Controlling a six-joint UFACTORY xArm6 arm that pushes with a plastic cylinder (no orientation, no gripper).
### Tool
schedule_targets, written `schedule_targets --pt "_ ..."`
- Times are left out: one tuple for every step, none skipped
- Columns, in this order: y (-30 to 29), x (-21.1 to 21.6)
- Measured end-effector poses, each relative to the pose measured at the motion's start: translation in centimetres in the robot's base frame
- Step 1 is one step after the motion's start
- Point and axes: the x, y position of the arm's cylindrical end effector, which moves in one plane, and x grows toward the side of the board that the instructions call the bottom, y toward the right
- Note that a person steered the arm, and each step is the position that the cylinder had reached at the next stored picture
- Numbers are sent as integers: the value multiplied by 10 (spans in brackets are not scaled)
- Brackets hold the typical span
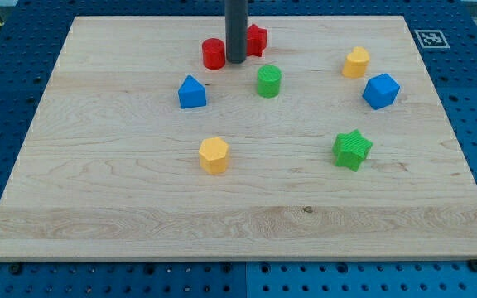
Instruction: Move your arm to the bottom of the yellow hexagon
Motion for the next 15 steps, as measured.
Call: schedule_targets --pt "-7 0" --pt "-8 7" --pt "-8 28" --pt "-8 52" --pt "-7 78" --pt "-5 104" --pt "-17 114" --pt "-60 114" --pt "-90 133" --pt "-90 203" --pt "-88 233" --pt "-84 233" --pt "-42 233" --pt "-10 233" --pt "-3 233"
